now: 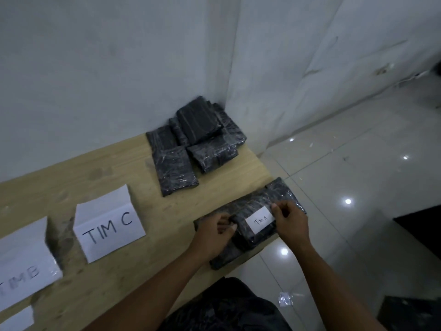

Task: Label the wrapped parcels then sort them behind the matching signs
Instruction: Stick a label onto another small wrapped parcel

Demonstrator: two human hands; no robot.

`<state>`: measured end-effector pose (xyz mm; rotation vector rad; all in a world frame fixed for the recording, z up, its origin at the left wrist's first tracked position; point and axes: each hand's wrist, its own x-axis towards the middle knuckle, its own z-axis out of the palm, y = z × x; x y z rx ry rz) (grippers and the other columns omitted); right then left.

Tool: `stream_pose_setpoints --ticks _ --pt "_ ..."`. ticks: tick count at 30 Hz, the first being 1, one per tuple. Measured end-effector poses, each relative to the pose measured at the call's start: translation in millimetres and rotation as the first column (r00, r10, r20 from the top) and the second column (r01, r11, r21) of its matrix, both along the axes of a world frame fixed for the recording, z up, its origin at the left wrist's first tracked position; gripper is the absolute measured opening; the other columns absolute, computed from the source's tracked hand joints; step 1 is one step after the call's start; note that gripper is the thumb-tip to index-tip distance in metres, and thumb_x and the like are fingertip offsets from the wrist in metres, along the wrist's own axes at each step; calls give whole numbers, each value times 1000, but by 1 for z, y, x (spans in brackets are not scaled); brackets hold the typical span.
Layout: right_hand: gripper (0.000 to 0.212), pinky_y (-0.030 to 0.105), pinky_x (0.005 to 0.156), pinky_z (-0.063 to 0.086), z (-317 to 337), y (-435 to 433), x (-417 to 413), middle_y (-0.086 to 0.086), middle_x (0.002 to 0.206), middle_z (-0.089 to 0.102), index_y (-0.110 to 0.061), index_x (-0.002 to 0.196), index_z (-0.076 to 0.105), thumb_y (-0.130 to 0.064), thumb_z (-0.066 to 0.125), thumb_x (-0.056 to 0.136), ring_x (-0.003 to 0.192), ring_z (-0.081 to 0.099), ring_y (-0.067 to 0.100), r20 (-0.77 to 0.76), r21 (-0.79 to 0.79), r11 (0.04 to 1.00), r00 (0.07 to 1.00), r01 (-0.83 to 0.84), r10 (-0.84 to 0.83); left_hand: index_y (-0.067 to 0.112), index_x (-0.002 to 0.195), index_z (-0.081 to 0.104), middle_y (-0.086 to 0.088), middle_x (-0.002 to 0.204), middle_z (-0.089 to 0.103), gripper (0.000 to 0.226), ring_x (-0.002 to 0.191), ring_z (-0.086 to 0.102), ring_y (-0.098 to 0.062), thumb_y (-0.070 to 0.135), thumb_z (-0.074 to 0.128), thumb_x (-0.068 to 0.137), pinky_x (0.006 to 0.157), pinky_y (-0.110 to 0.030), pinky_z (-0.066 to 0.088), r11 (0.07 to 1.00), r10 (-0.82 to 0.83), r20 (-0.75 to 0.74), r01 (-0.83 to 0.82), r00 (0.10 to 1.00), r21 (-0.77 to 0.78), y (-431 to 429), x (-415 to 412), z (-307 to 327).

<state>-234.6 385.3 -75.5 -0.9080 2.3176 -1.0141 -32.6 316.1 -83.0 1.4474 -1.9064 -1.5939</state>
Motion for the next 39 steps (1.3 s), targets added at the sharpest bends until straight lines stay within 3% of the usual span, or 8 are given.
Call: stream_pose_setpoints --ticks 4,9,17,22,28,32,35,39 --pt "15 36 68 58 -10 0 -34 -1 79 65 -17 83 60 -26 58 94 75 65 16 -39 42 998 999 39 -37 16 128 56 2 123 60 40 103 59 -8 27 62 90 90 -23 48 995 -96 40 96 995 -4 -4 -29 -5" --pt "16 30 66 51 -16 -11 -64 4 85 65 -8 93 63 -23 57 95 77 62 18 -62 78 994 996 72 -68 22 125 56 6 121 60 37 109 55 -5 35 61 91 93 -24 45 991 -133 61 133 989 6 -10 -52 -8" --pt "20 36 67 55 -31 -19 -78 7 87 67 -8 93 65 -24 53 95 77 63 18 -103 84 993 992 79 -70 19 113 61 9 105 60 24 98 56 -4 31 60 92 81 -17 40 993 -95 90 101 991 -59 -22 -60 -8" --pt "17 33 81 48 -27 -29 -73 9 103 61 -8 98 64 -22 56 94 99 55 21 -145 -4 995 984 101 -101 18 111 61 8 105 62 21 97 57 -6 26 61 92 80 -19 42 996 -60 91 66 994 -62 -31 -57 -8" --pt "7 37 81 49 -6 -78 -53 -3 88 56 -10 93 65 -13 59 92 87 55 18 -200 -105 983 972 -149 126 19 106 62 5 107 65 18 98 61 -7 27 63 90 80 -19 46 994 61 84 -53 995 -93 -55 -37 -9" --pt "13 28 83 44 -3 -123 -31 2 100 61 -11 103 63 -18 60 92 97 56 18 -128 -64 951 948 -302 292 18 108 62 6 108 64 21 99 61 -9 27 63 90 78 -19 44 983 153 92 -142 984 -114 -81 -20 -7" --pt "27 25 83 38 -9 -156 -18 9 113 59 -8 113 58 -22 63 90 105 55 22 -65 -5 922 920 -388 387 14 115 61 3 111 63 28 99 60 -10 27 63 90 86 -25 48 970 225 103 -212 969 -122 -100 -11 -7" --pt "45 28 87 39 -24 -198 -8 11 124 52 -9 124 49 -27 67 87 115 49 26 94 57 916 915 -398 392 11 119 60 -3 117 63 31 107 60 -15 24 63 91 93 -27 46 958 288 126 -282 949 -58 -122 -1 -13"
